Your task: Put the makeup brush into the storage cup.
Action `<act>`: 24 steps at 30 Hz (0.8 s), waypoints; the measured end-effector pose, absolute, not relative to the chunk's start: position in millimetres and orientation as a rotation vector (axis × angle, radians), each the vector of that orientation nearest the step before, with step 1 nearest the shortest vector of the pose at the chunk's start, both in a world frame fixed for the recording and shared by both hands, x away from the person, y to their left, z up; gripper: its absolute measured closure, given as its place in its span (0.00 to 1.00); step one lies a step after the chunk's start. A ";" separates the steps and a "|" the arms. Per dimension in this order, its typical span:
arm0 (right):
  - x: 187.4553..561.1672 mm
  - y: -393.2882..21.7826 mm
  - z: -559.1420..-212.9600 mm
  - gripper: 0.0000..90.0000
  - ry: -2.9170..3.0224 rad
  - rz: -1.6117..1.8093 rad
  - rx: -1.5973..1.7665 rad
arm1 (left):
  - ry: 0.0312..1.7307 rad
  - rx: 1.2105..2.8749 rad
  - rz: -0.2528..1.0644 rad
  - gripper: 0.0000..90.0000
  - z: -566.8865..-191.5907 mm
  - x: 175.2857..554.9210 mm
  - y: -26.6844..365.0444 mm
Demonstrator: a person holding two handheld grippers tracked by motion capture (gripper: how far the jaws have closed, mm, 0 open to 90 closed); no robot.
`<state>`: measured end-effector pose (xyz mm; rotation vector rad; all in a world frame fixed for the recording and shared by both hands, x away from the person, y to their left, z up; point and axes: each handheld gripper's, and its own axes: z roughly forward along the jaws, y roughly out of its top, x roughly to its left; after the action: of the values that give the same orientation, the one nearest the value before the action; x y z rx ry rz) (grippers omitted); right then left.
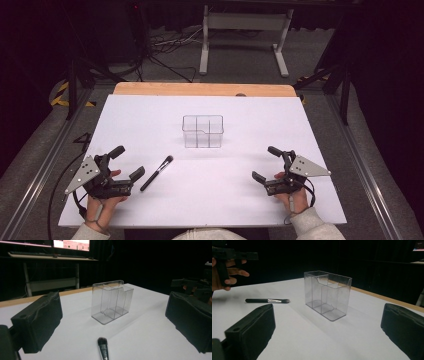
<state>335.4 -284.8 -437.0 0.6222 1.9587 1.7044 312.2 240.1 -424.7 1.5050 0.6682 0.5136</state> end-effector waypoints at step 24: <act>335.0 -285.4 -436.0 0.00 1.970 1.693 0.622 | 0.642 1.662 0.572 0.05 -392.5 325.7 214.0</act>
<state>335.0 -285.4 -436.0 0.6217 1.9699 1.6930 325.7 214.0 -392.5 1.6619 0.6422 0.5715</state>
